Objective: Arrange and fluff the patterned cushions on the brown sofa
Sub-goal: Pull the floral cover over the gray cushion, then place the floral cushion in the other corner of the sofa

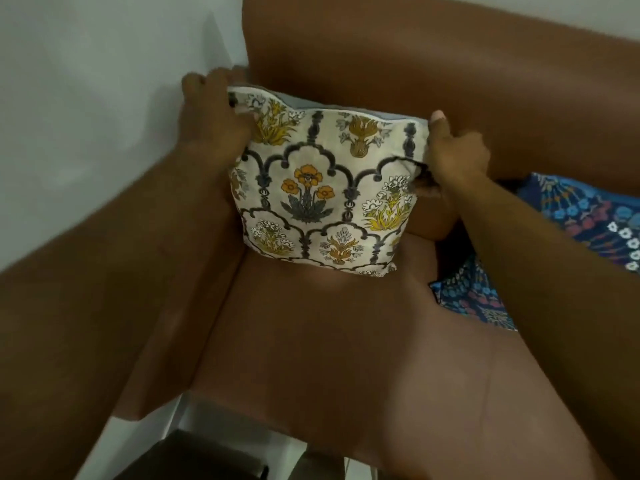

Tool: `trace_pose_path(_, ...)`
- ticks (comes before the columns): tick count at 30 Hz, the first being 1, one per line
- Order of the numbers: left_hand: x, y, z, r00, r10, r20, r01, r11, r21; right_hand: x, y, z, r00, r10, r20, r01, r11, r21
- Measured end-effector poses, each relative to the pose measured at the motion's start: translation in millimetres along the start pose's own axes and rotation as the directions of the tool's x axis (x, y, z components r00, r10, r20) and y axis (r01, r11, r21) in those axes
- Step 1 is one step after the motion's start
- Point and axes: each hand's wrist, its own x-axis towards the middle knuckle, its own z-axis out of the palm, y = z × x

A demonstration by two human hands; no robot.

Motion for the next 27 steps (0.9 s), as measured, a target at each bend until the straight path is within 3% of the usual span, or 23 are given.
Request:
trace_pose_path(3, -72, 9, 23, 0.988, -0.122, -0.098, 0.105, 0.981, -0.163, -24, 15, -25, 0.991, -0.107, -0.075, 0.101, 0.992, -0.079)
trace_pose_path(6, -178, 30, 67, 0.951, -0.261, 0.164, 0.297, 0.917, -0.266, -53, 55, -47, 0.997, -0.035, -0.062, 0.039, 0.997, 0.070)
trace_pose_path(10, -286, 61, 121, 0.835, -0.078, 0.544, 0.258, 0.930, -0.263, -90, 152, -99, 0.976, 0.215, 0.009, -0.213, 0.958, 0.190)
trace_pose_path(14, -331, 117, 154, 0.656, 0.078, 0.751, 0.092, 0.979, -0.183, -121, 254, -200, 0.889, 0.452, -0.080, -0.421, 0.872, 0.251)
trace_pose_path(17, -348, 165, 176, 0.547, 0.167, 0.820, -0.032, 0.983, -0.179, -138, 302, -280, 0.833, 0.517, -0.196, -0.467, 0.848, 0.252)
trace_pose_path(22, -392, 252, 230, 0.488, 0.247, 0.837, -0.162, 0.968, -0.192, -131, 364, -402, 0.801, 0.482, -0.357, -0.462, 0.875, 0.146)
trace_pose_path(24, -420, 287, 258, 0.464, 0.228, 0.856, -0.120, 0.974, -0.194, -111, 390, -444, 0.811, 0.445, -0.380, -0.456, 0.887, 0.067)
trace_pose_path(27, -465, 329, 304, 0.480, 0.156, 0.863, 0.075, 0.973, -0.217, -71, 440, -506, 0.860, 0.362, -0.359, -0.425, 0.898, -0.113)
